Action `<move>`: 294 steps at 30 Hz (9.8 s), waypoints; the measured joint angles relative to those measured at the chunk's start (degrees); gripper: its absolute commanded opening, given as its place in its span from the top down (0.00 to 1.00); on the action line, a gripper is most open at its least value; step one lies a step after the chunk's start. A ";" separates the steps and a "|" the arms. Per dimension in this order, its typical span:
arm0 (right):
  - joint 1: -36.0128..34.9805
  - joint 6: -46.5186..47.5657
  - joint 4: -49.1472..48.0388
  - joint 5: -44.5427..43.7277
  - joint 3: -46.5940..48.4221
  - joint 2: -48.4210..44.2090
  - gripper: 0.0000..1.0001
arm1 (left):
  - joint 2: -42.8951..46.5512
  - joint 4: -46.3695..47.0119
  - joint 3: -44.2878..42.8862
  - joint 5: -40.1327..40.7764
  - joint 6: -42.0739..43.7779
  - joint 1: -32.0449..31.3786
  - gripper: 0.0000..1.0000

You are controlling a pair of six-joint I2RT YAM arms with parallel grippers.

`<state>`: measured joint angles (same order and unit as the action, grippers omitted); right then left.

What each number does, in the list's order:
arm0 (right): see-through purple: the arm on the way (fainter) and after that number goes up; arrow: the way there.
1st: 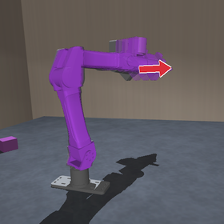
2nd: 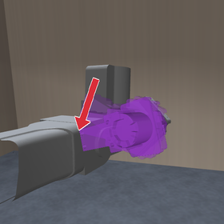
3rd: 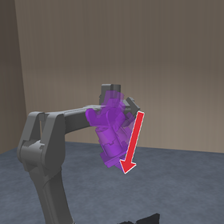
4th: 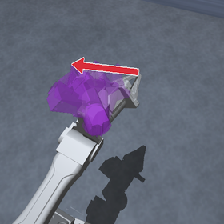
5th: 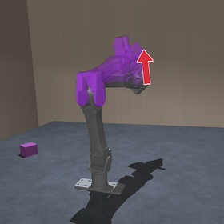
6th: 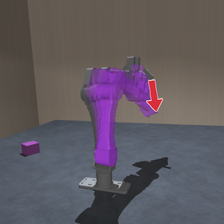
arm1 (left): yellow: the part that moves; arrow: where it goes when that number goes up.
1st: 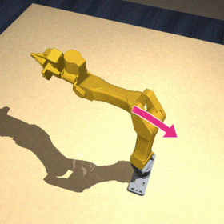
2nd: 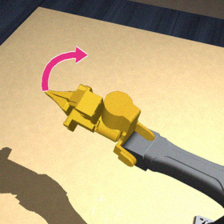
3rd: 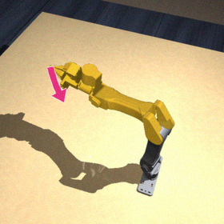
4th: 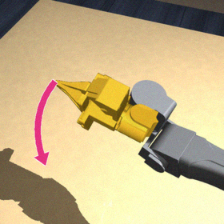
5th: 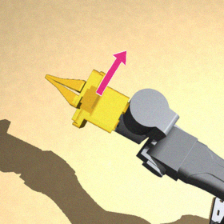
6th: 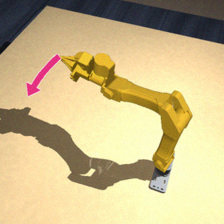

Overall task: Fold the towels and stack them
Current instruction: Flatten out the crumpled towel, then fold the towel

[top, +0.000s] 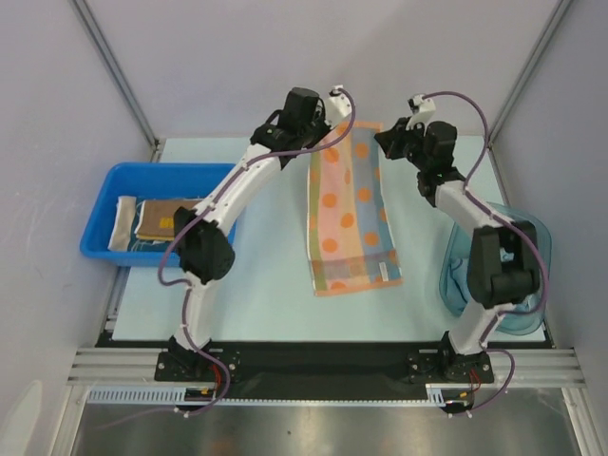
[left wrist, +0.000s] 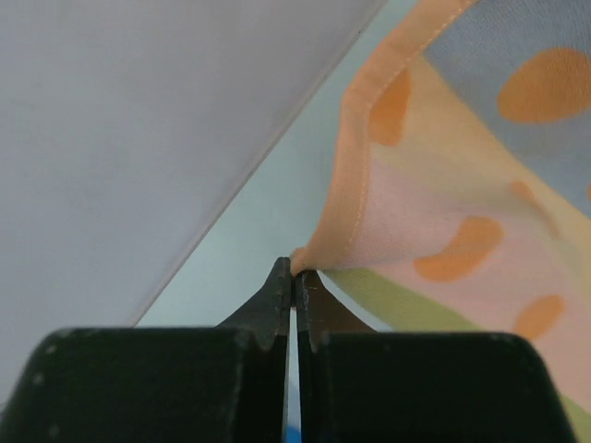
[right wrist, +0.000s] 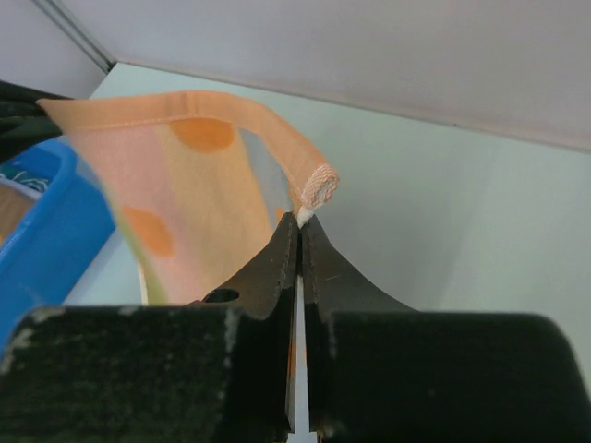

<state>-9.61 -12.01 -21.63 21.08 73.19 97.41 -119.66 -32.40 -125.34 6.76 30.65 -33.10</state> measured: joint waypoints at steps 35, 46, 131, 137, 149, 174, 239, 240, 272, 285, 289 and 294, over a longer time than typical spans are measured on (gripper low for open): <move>6.32 -2.86 -14.14 9.55 -34.69 -8.74 1.00 | 15.72 9.05 47.50 -8.50 -3.72 -5.66 1.00; 6.36 -3.02 -7.54 7.80 -40.11 -15.47 1.00 | 19.63 9.99 53.57 -8.46 -8.20 -10.80 1.00; -3.30 -7.43 50.47 -13.55 -26.23 -18.78 0.71 | 26.38 24.65 76.46 -20.74 -57.88 -1.68 0.47; -3.48 -6.80 48.02 -12.70 -21.35 -14.64 0.71 | 27.08 25.18 77.02 -20.76 -58.29 -1.77 0.47; -7.15 -2.97 43.80 -11.32 -6.99 5.01 0.71 | 27.41 25.81 77.29 -20.72 -59.12 -1.77 0.47; -7.82 -14.62 52.59 -16.00 -26.14 -18.16 0.73 | 31.32 27.85 79.60 -19.82 -60.24 -1.75 0.49; -7.04 -17.16 47.65 -21.59 -28.55 -14.36 1.00 | 26.08 24.24 73.94 -17.44 -67.65 -4.26 1.00; -7.04 -17.05 47.65 -21.59 -28.55 -14.36 1.00 | 26.14 24.17 73.92 -17.44 -67.67 -4.26 1.00; -4.07 -13.53 48.94 -18.53 -29.51 -15.41 1.00 | 27.67 27.28 81.35 -15.08 -72.94 -10.32 1.00; -4.02 -12.74 47.69 -18.45 -30.88 -15.39 1.00 | 26.95 27.80 81.07 -13.79 -72.76 -10.71 1.00; -3.89 -12.79 46.31 -18.45 -32.20 -16.00 1.00 | 26.64 27.65 80.70 -13.49 -72.67 -10.78 1.00; -3.80 -12.98 45.18 -18.43 -32.76 -16.13 0.72 | 25.97 25.90 79.23 -12.81 -72.26 -10.80 0.70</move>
<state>-13.41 -24.99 23.55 2.66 40.42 81.28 -93.69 -6.50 -46.11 -6.04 -41.60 -43.90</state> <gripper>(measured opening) 0.163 0.156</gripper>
